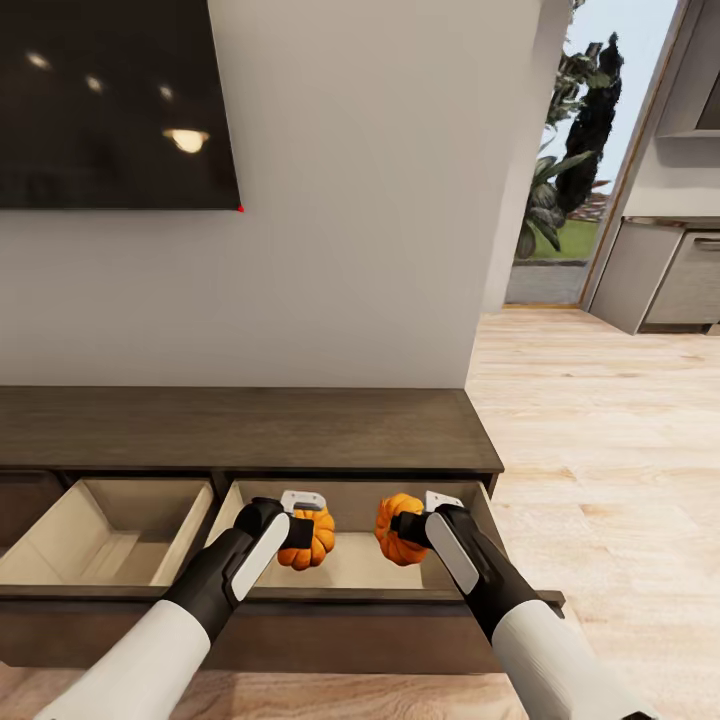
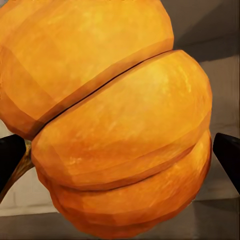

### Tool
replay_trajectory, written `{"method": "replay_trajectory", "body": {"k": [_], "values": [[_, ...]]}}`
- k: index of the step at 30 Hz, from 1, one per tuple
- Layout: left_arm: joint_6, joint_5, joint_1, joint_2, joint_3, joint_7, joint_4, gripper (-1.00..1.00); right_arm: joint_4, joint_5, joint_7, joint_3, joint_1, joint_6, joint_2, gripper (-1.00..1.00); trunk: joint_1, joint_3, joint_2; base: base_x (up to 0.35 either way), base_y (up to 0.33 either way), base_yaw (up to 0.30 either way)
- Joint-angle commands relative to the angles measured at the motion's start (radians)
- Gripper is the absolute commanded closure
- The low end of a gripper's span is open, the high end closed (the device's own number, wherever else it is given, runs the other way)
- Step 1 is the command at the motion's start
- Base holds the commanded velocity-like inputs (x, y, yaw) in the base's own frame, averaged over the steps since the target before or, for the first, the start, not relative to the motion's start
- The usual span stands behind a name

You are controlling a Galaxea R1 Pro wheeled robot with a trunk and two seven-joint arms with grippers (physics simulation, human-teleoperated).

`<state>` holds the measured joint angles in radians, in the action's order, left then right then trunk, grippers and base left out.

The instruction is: Place each of the two pumpkins and all three candles from the living room inside a cabinet in the living room (use any cabinet), then make sure every cabinet is closed, and position the cauldron so it is next to a table in the living room.

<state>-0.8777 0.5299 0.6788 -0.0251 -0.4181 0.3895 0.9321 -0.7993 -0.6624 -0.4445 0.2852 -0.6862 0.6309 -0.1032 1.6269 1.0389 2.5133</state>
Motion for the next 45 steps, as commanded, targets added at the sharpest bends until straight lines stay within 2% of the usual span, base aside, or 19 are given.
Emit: {"method": "replay_trajectory", "body": {"k": [1, 3, 8, 18, 23, 30, 45], "values": [[-0.002, 0.009, 0.001, -0.001, -0.002, 0.011, -0.002, 1.0, -0.001, -0.012, -0.016, 0.002, -0.001, 0.003, 0.0, 1.0, 0.0, 0.005, 0.001, 0.0, 0.0, 0.0], [-0.003, 0.009, 0.002, -0.005, -0.002, 0.012, -0.013, 1.0, -0.001, -0.012, -0.021, 0.002, -0.001, 0.006, 0.0, 1.0, 0.001, 0.013, 0.001, 0.0, 0.0, 0.0], [-0.002, 0.007, 0.017, -0.013, -0.001, 0.016, -0.044, 1.0, -0.002, -0.013, -0.024, 0.003, -0.001, 0.008, 0.0, 1.0, 0.001, 0.013, 0.001, 0.0, 0.0, 0.0], [0.0, 0.007, 0.021, -0.015, -0.001, 0.015, -0.053, 1.0, -0.003, -0.012, -0.025, 0.003, -0.001, 0.009, 0.0, 1.0, 0.006, 0.051, 0.003, 0.0, 0.0, 0.0], [0.003, 0.007, 0.021, -0.016, -0.001, 0.015, -0.053, 1.0, -0.003, -0.012, -0.025, 0.003, -0.001, 0.009, 0.0, 1.0, 0.006, 0.051, 0.003, 0.0, 0.0, 0.0], [0.006, 0.007, 0.021, -0.016, -0.001, 0.015, -0.053, 1.0, -0.003, -0.012, -0.025, 0.003, -0.001, 0.009, 0.0, 1.0, 0.009, 0.078, 0.005, 0.0, 0.0, 0.0], [0.008, 0.007, 0.021, -0.016, -0.001, 0.014, -0.052, 1.0, -0.003, -0.013, -0.025, 0.003, -0.001, 0.009, 0.0, 1.0, 0.009, 0.078, 0.005, 0.025, 0.0, 0.0]]}}
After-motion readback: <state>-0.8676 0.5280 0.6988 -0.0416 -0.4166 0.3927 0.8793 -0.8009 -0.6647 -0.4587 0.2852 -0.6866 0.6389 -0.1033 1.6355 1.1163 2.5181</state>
